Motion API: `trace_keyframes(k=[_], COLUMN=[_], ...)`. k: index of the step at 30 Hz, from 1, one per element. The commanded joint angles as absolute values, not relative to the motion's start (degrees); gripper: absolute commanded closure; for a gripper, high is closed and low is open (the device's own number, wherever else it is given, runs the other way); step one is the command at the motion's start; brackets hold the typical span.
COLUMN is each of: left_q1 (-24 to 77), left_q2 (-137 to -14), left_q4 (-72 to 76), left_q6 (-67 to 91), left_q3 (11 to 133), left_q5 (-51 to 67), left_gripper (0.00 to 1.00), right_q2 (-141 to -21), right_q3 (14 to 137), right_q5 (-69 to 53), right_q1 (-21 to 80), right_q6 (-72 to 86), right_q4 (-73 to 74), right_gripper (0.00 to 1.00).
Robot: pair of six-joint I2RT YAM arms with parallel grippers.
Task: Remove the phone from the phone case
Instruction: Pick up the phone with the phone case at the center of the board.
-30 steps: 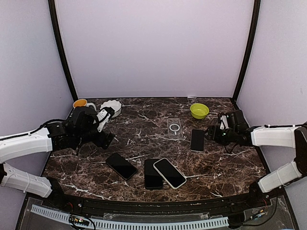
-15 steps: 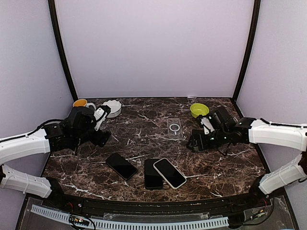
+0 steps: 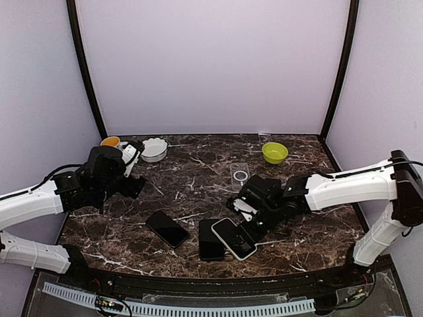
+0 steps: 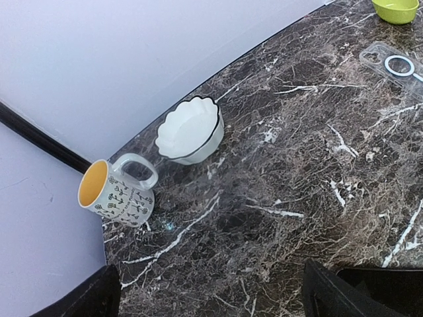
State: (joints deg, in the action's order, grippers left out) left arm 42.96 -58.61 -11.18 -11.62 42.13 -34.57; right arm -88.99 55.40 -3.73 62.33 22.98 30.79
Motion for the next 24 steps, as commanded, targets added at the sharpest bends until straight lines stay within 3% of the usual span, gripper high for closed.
trace_keyframes(k=[1, 21, 24], left_q1=[42.7, 42.8, 42.8], left_q2=[-56.4, -55.8, -55.7], left_q4=[-10.3, -10.5, -10.5], left_q6=[-11.9, -12.0, -12.2], left_q3=[40.9, 40.6, 40.6], left_q5=[-35.5, -34.4, -34.4], left_gripper=[0.02, 0.03, 0.02], right_q2=[-93.2, -101.7, -102.6], right_q3=[59.1, 62.3, 62.4], right_q5=[-0.2, 7.6, 9.2], right_q1=[64.5, 66.9, 67.9], right_q6=[22.2, 22.7, 22.9], right_q4=[34.1, 34.3, 34.1], right_gripper=[0.01, 0.01, 0.05])
